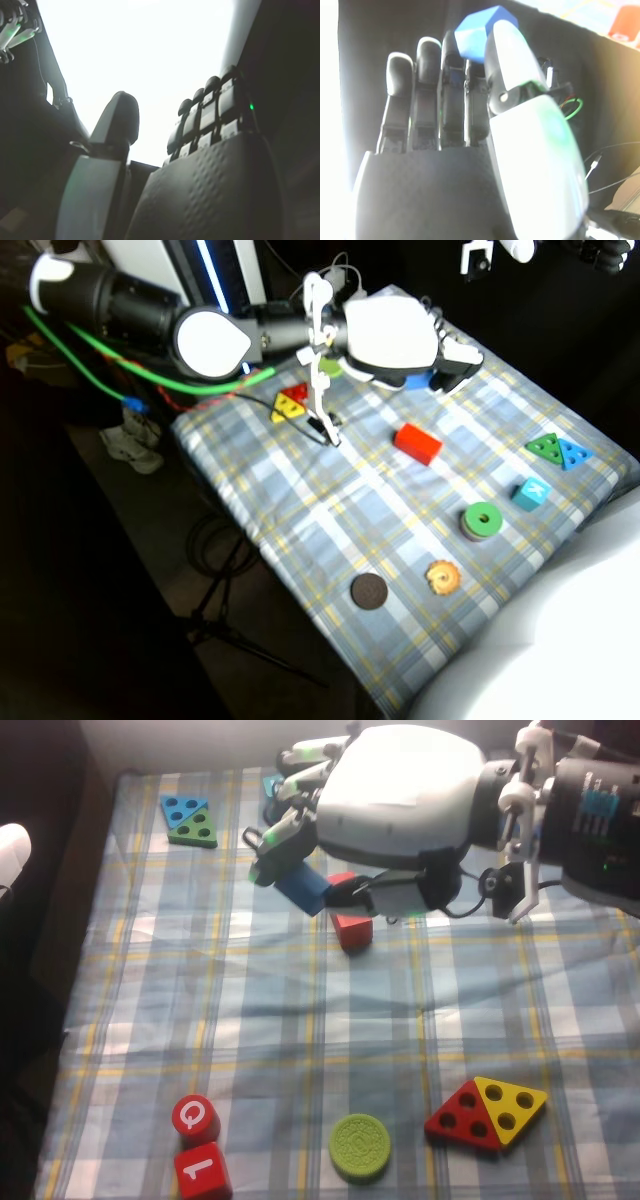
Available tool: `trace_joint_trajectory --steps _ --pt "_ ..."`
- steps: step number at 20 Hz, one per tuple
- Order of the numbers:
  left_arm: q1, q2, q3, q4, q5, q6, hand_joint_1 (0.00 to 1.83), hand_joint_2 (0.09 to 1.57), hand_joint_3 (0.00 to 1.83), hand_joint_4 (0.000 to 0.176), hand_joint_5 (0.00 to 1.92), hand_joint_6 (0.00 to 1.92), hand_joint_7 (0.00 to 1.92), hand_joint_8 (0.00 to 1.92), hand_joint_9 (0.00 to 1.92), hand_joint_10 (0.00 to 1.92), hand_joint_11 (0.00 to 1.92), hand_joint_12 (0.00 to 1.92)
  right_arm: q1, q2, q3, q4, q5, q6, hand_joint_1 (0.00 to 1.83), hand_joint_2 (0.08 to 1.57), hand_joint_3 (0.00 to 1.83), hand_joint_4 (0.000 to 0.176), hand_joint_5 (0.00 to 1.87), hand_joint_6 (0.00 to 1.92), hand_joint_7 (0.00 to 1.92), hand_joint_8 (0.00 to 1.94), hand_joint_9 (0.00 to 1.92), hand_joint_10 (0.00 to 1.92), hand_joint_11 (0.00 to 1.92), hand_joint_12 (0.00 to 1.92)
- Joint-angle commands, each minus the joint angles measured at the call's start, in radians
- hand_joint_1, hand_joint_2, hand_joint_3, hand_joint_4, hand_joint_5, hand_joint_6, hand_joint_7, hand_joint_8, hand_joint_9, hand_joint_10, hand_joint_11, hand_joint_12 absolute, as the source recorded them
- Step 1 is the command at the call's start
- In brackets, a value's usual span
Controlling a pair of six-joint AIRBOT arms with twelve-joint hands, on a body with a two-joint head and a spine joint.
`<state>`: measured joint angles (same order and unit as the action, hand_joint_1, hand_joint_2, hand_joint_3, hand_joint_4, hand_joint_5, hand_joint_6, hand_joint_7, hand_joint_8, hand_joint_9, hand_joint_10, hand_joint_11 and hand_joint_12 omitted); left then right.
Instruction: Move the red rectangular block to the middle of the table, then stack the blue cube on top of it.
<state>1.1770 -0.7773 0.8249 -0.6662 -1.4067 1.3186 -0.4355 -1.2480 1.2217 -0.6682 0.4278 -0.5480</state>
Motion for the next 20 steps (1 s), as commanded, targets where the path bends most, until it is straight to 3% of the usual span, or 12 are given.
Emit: trace_joint_trajectory --steps 1,4,5,7,8,12,15,20 --pt "-0.003 -0.001 0.004 0.021 -0.125 -0.007 0.99 1.43 0.0 0.02 0.03 0.0 0.0 0.0 0.0 0.0 0.0 0.0 0.014 0.002 0.008 0.037 0.089 -0.001 1.14 1.26 0.01 0.0 0.71 1.28 0.74 1.55 0.4 1.62 0.2 1.92" --pt "-0.003 -0.001 0.004 0.021 -0.125 -0.007 0.92 1.43 0.0 0.016 0.04 0.0 0.0 0.0 0.0 0.0 0.0 0.0 0.014 0.002 0.032 0.04 0.04 -0.002 1.12 1.28 0.0 0.003 0.67 1.38 0.71 1.53 0.36 1.52 0.15 1.92" --pt "-0.003 -0.002 0.004 0.021 -0.125 -0.008 0.92 1.43 0.0 0.008 0.04 0.0 0.0 0.0 0.0 0.0 0.0 0.0 0.014 0.002 0.04 0.045 0.029 -0.002 1.15 1.26 0.0 0.0 0.71 1.28 0.76 1.5 0.39 1.52 0.13 1.92" --pt "-0.003 -0.002 0.004 0.021 -0.125 -0.008 0.94 1.43 0.0 0.009 0.04 0.0 0.0 0.0 0.0 0.0 0.0 0.0 0.014 0.002 0.049 0.046 0.01 -0.002 1.17 1.23 0.0 0.0 0.77 1.19 0.8 1.44 0.44 1.48 0.12 1.92" --pt "-0.003 -0.002 0.004 0.021 -0.125 -0.008 0.99 1.42 0.0 0.024 0.04 0.0 0.0 0.0 0.0 0.0 0.0 0.0 0.014 0.002 0.053 0.047 0.002 -0.002 1.19 1.21 0.0 0.0 0.8 1.12 0.84 1.4 0.49 1.49 0.14 1.92" --pt "-0.003 -0.004 0.004 0.021 -0.126 -0.009 0.99 1.42 0.0 0.027 0.04 0.0 0.0 0.0 0.0 0.0 0.0 0.0 0.007 -0.019 0.075 0.056 -0.021 -0.002 1.23 1.15 0.0 0.0 0.9 0.95 0.94 1.27 0.6 1.43 0.22 1.92" --pt "-0.003 -0.004 0.004 0.021 -0.126 -0.009 1.0 1.42 0.0 0.015 0.04 0.0 0.0 0.0 0.0 0.0 0.0 0.0 0.001 -0.029 0.081 0.056 -0.026 -0.002 1.21 1.17 0.0 0.0 0.84 1.09 0.91 1.27 0.58 1.42 0.19 1.92" --pt "-0.003 -0.005 0.004 0.021 -0.126 -0.009 1.0 1.42 0.0 0.018 0.04 0.0 0.0 0.0 0.0 0.0 0.0 0.0 -0.013 -0.046 0.089 0.055 -0.03 -0.002 1.21 1.16 0.0 0.0 0.89 1.01 0.92 1.29 0.61 1.45 0.26 1.92"
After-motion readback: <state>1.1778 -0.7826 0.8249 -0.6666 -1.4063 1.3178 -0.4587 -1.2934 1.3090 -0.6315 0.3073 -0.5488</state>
